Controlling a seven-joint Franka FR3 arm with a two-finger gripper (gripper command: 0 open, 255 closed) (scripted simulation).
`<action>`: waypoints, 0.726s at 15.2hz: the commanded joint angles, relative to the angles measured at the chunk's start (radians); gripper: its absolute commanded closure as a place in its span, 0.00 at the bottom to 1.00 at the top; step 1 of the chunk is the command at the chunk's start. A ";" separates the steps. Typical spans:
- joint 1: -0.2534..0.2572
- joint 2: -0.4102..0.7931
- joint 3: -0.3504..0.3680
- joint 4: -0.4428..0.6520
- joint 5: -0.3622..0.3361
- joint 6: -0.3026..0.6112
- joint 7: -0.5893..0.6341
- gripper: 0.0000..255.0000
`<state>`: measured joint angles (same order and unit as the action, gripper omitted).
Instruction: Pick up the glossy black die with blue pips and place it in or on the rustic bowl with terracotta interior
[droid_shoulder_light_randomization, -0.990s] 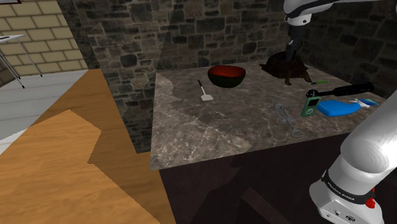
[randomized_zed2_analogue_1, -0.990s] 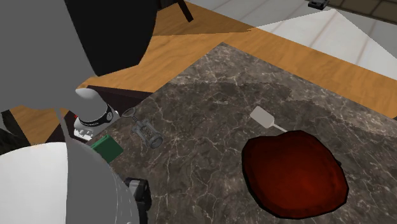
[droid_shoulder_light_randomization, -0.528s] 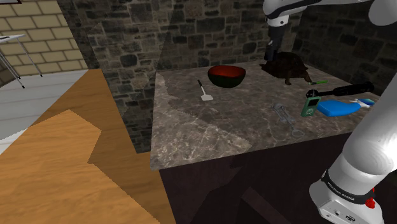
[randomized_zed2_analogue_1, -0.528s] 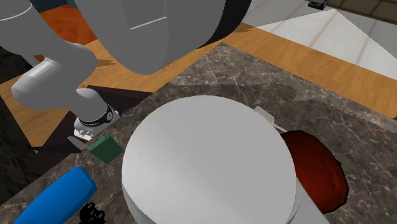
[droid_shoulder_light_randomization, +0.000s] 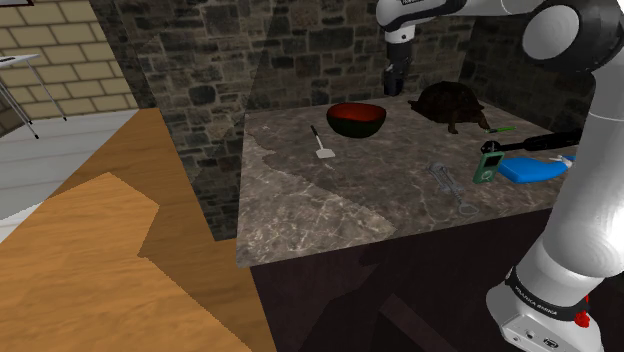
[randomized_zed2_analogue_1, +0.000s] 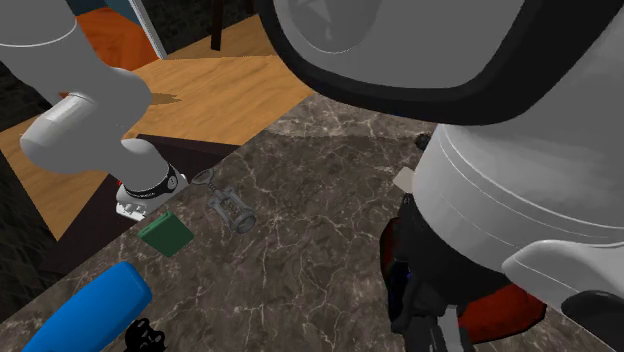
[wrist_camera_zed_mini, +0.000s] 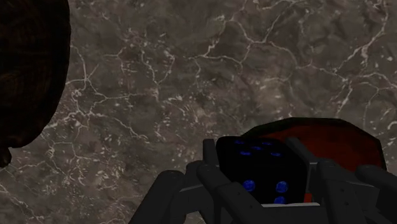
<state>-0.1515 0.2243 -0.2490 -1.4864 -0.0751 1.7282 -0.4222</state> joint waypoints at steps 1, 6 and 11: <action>0.012 0.049 0.011 0.072 0.009 -0.027 0.024 1.00; 0.040 0.223 0.039 0.331 0.035 -0.121 0.084 1.00; 0.053 0.377 0.055 0.550 0.053 -0.192 0.124 1.00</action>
<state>-0.1020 0.5951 -0.1947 -0.9348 -0.0221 1.5277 -0.3034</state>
